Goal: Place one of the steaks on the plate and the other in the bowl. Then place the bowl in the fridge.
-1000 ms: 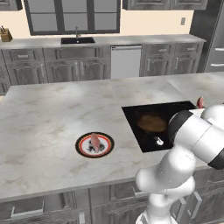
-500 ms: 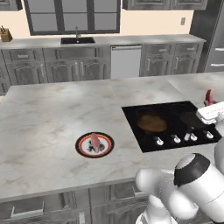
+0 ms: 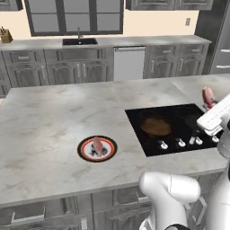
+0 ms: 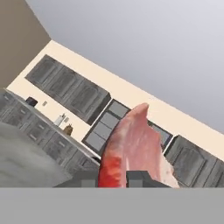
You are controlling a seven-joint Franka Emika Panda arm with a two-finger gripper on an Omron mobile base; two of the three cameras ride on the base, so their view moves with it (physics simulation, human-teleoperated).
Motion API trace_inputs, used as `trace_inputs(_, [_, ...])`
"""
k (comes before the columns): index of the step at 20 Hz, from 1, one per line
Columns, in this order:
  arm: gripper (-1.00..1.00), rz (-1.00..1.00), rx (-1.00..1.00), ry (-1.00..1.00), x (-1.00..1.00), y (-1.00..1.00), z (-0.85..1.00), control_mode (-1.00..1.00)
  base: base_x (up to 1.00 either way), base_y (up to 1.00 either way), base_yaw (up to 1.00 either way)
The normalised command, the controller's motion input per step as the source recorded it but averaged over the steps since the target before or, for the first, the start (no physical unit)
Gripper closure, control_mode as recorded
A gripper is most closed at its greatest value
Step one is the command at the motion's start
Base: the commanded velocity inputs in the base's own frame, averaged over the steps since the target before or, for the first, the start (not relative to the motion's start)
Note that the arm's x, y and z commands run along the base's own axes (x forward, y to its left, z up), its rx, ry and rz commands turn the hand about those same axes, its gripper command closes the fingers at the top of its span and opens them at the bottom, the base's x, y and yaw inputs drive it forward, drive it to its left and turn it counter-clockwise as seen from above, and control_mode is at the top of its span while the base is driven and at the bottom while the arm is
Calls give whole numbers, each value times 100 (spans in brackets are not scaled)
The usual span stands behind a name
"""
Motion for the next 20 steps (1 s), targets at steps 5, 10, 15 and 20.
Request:
trace_inputs(5, [100,0,-56,13,0,73,20,-100,0,0,0])
trace_inputs(10, [100,3,-53,12,0,52,4,-100,0,0,0])
trace_inputs(15, [100,0,-55,10,0,33,0,-100,0,0,0])
trace_inputs(20, [100,0,-55,6,0,23,0,-100,0,0,0])
